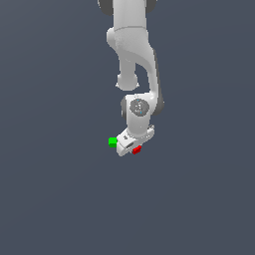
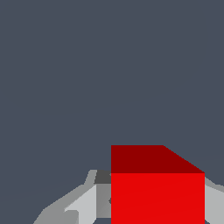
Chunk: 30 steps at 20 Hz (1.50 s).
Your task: Stack the red cube on top of the green cube.
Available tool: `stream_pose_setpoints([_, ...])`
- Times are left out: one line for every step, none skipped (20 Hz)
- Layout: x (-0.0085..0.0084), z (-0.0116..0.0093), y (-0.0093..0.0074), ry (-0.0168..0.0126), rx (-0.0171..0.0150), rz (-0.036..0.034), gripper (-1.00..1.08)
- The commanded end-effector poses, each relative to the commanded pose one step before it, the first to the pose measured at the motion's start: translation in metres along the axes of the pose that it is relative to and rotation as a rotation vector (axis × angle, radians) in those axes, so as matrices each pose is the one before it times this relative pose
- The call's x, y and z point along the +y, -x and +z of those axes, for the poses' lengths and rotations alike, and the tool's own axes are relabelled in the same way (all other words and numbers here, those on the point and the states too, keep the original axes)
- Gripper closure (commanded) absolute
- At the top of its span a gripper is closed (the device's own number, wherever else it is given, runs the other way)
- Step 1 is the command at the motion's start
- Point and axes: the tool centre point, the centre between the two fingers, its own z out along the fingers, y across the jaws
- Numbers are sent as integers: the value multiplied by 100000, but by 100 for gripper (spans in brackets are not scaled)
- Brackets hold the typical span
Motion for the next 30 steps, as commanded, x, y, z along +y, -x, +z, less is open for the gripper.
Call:
stream_pose_setpoints([6,-111,-1,9,20,4,108])
stream_pose_setpoints([-2,-147,5,0,0,0,108])
stream_pose_setpoints([-2,-207,7,0,0,0,108])
stream_pose_setpoints([-3,-267,9,0,0,0,108])
stream_pose_setpoints([-4,-327,11,0,0,0,108])
stream_pose_setpoints([-4,-389,12,0,0,0,108])
stream_pose_setpoints([-5,-451,13,0,0,0,108])
stream_pose_setpoints([-6,-515,14,0,0,0,108])
stream_pose_setpoints([-6,-581,15,0,0,0,108])
stream_pose_setpoints([-7,-649,15,0,0,0,108])
stream_pose_setpoints([-39,-715,-5,25,-20,-61,108])
stream_pose_setpoints([-6,-770,11,0,0,0,108])
stream_pose_setpoints([-5,-733,6,0,0,0,108])
stream_pose_setpoints([-3,-681,2,0,0,0,108])
stream_pose_setpoints([-1,-626,-2,0,0,0,108])
stream_pose_setpoints([0,-569,-6,0,0,0,108])
stream_pose_setpoints([1,-510,-9,0,0,0,108])
stream_pose_setpoints([2,-449,-11,0,0,0,108])
stream_pose_setpoints([-10,-388,-18,-49,35,-34,108])
stream_pose_setpoints([2,-317,-12,0,0,0,108])
stream_pose_setpoints([2,-248,-10,0,0,0,108])
stream_pose_setpoints([2,-176,-8,0,0,0,108])
stream_pose_setpoints([1,-105,-5,0,0,0,108])
stream_pose_setpoints([0,-35,-2,0,0,0,108])
stream_pose_setpoints([19,172,-14,41,88,8,108])
stream_pose_setpoints([27,20,34,0,0,0,108])
stream_pose_setpoints([82,59,101,0,0,0,108])
stream_pose_setpoints([135,98,169,0,0,0,108])
stream_pose_setpoints([189,136,237,0,0,0,108])
stream_pose_setpoints([241,175,305,0,0,0,108])
